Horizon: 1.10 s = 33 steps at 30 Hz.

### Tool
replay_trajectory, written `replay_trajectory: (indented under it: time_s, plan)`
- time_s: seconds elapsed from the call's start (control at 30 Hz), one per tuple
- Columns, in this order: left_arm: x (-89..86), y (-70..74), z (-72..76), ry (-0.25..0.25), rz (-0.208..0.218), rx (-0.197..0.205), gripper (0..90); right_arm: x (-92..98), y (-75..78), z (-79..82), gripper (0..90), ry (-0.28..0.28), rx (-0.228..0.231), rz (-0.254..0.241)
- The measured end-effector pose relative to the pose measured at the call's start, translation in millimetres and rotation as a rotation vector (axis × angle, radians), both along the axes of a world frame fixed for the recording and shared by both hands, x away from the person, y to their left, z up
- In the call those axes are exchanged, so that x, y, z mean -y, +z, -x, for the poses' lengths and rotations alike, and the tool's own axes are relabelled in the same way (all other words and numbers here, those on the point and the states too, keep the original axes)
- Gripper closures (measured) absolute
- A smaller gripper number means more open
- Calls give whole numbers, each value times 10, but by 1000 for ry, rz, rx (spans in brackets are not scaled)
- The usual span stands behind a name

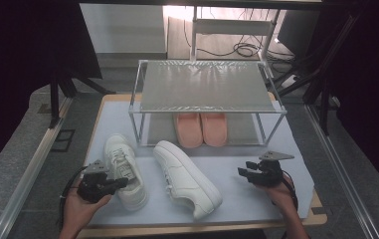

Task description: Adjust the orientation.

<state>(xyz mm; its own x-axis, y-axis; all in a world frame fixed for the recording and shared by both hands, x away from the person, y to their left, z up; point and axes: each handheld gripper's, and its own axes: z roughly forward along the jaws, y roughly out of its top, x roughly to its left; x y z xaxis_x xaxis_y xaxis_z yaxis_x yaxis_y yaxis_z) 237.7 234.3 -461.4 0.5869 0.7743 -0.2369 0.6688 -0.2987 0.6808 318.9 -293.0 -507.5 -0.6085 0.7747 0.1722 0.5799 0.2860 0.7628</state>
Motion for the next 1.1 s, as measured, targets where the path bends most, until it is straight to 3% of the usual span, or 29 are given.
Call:
replay_trajectory:
  time_s: [0.3, 1.1]
  plan:
    - [-236, -10, 77, 61, -4, 1, 900, -4, -7, -5, 504, 0, 0, 5]
    - [-465, 18, 76, 99, -40, -13, 900, -5, -10, -3, 504, -1, -4, 9]
